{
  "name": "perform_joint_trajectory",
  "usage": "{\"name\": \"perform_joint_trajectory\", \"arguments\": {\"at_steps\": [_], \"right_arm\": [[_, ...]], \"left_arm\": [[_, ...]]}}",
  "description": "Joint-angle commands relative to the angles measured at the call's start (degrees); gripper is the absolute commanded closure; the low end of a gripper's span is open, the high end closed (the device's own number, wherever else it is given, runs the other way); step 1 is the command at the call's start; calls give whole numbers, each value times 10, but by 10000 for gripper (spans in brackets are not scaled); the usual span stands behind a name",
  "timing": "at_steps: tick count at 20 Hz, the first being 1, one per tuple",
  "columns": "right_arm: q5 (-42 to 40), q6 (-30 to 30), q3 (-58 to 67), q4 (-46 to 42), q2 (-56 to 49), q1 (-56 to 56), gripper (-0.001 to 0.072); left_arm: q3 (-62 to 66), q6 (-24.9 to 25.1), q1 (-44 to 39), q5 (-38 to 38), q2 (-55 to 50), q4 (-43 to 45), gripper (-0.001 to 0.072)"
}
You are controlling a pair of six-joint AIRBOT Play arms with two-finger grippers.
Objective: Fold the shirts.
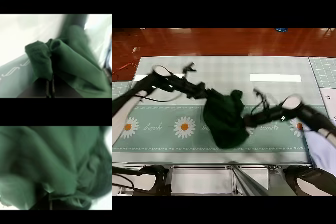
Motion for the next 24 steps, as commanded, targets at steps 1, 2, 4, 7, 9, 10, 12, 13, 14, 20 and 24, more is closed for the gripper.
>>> {"name": "perform_joint_trajectory", "arguments": {"at_steps": [1, 2, 4, 7, 9, 10, 12, 13, 14, 20, 24], "right_arm": [[26, 66, 185, -128, 48, -77, 691], [39, 77, 265, -137, 52, -110, 691], [73, 77, 424, -136, 52, -150, 691], [119, 85, 623, -155, 54, -170, 691], [132, 97, 707, -189, 65, -170, 691], [132, 99, 725, -203, 81, -170, 691], [135, 101, 732, -228, 121, -170, 691], [143, 101, 732, -241, 141, -170, 691], [153, 101, 732, -257, 162, -170, 691], [256, 128, 710, -333, 260, -170, 691], [334, 153, 563, -325, 325, -170, 691]], "left_arm": [[56, -5, 71, -1, 85, -7, 684], [87, -10, 96, -1, 112, -18, 684], [157, -10, 137, -1, 165, -44, 684], [252, -38, 180, -1, 243, -48, 684], [292, -64, 206, -7, 292, -28, 684], [302, -78, 217, -12, 316, -13, 684], [307, -89, 235, -27, 367, 12, 684], [307, -89, 240, -37, 393, 24, 684], [307, -91, 243, -49, 417, 36, 684], [307, -100, 246, -206, 546, 59, 684], [282, -130, 246, -268, 587, 83, 684]]}}
